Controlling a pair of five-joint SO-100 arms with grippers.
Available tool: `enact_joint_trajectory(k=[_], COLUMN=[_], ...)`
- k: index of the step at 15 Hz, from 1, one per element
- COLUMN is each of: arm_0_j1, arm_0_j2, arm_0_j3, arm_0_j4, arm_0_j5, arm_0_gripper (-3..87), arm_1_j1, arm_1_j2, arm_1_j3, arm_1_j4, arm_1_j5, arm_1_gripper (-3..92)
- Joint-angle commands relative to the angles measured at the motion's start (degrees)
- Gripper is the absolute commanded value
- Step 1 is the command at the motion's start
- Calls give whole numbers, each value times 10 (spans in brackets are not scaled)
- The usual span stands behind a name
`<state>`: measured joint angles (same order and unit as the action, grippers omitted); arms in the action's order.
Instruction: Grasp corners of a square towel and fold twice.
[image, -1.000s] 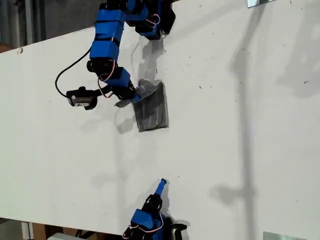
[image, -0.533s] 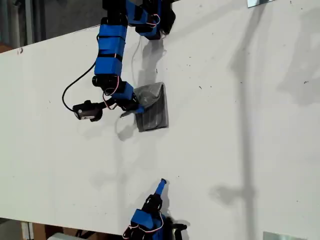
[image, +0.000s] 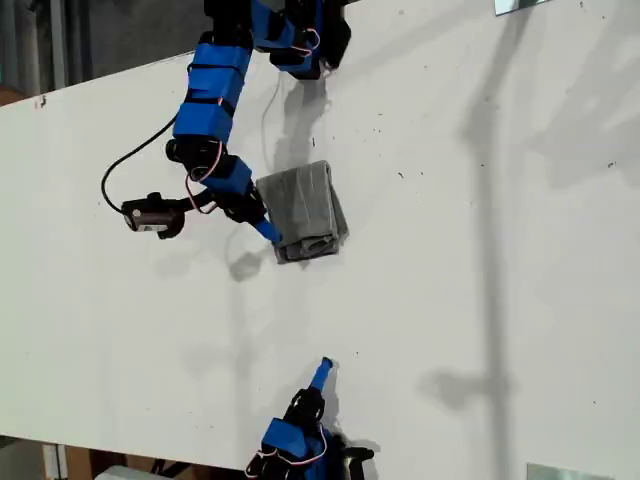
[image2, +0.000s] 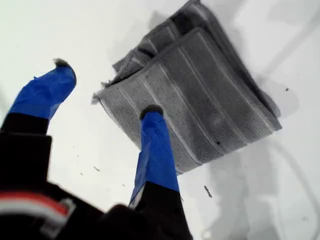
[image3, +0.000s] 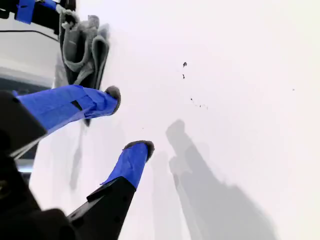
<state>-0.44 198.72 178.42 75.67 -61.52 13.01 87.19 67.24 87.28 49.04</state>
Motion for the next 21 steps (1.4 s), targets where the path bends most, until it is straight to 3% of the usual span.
enact_joint_trajectory(k=[1, 6, 9, 11, 16, 21], arm_0_j1=[1, 1, 1, 1, 0, 0], arm_0_j2=[1, 1, 1, 1, 1, 1], arm_0_j3=[2, 2, 2, 2, 2, 2], arm_0_j4=[-7, -7, -7, -7, -7, -7], arm_0_j5=[5, 5, 5, 5, 5, 5], arm_0_gripper=[173, 173, 173, 173, 173, 173], arm_1_j1=[41, 54, 30, 14, 26, 55], arm_1_j2=[168, 549, 849, 1017, 1013, 1015], arm_1_j3=[88, 603, 817, 871, 909, 930], arm_1_j4=[-2, -151, -141, -72, -91, 4], arm_1_j5=[19, 170, 252, 278, 292, 399], arm_1_gripper=[316, 312, 304, 299, 293, 267])
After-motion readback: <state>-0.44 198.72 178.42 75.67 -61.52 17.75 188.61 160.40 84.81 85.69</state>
